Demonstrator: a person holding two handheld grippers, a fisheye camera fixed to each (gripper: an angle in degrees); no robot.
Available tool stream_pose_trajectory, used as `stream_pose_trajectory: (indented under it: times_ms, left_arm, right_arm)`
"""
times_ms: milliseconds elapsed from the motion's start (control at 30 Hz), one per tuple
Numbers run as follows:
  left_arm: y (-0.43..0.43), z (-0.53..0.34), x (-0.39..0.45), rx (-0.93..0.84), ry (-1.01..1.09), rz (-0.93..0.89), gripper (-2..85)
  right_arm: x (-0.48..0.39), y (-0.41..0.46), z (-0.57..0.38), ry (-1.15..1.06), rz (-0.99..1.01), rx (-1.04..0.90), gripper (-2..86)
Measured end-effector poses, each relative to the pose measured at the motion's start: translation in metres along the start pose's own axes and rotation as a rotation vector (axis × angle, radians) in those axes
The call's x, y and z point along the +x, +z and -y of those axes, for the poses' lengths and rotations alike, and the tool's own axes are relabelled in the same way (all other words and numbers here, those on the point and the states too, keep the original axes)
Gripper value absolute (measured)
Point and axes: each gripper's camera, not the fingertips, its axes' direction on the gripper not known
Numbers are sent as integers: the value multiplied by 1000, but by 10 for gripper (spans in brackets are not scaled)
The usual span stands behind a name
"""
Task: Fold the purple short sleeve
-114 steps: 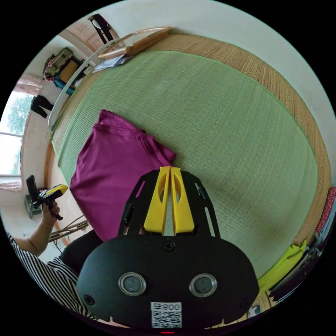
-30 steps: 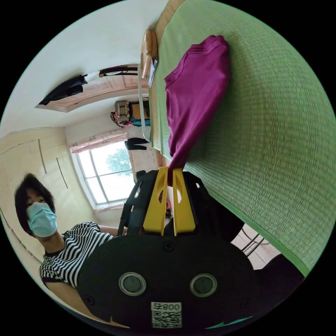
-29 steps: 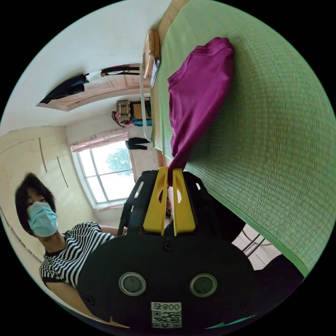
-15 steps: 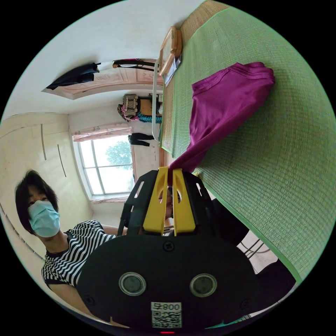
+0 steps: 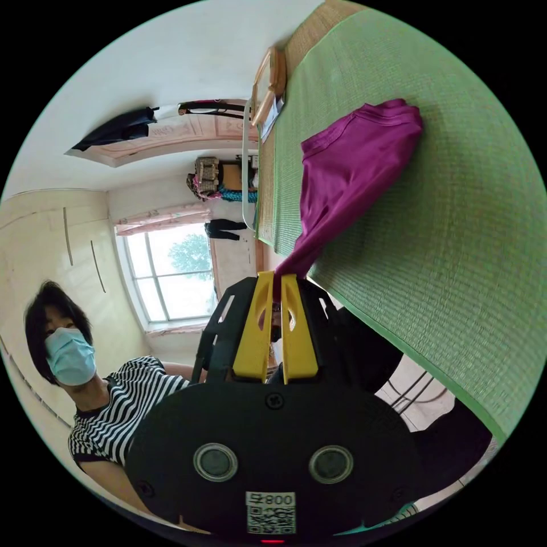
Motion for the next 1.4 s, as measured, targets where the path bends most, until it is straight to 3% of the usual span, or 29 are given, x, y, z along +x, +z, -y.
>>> stream_pose_trajectory:
  times_ms: [333, 767, 1067, 1400]
  left_arm:
    - [21, -41, 51, -126, 147, 54, 34]
    - [122, -136, 128, -365, 322, -17, 31]
    - [285, -210, 174, -611, 409, -13, 31]
    - [560, -289, 231, -798, 539, 10, 31]
  right_arm:
    - [39, -79, -72, 47, 3, 49, 17]
    - [43, -249, -224, -102, 88, 262, 17]
    - [64, -417, -322, -195, 103, 507, 18]
    - [78, -679, -335, -265, -91, 692, 17]
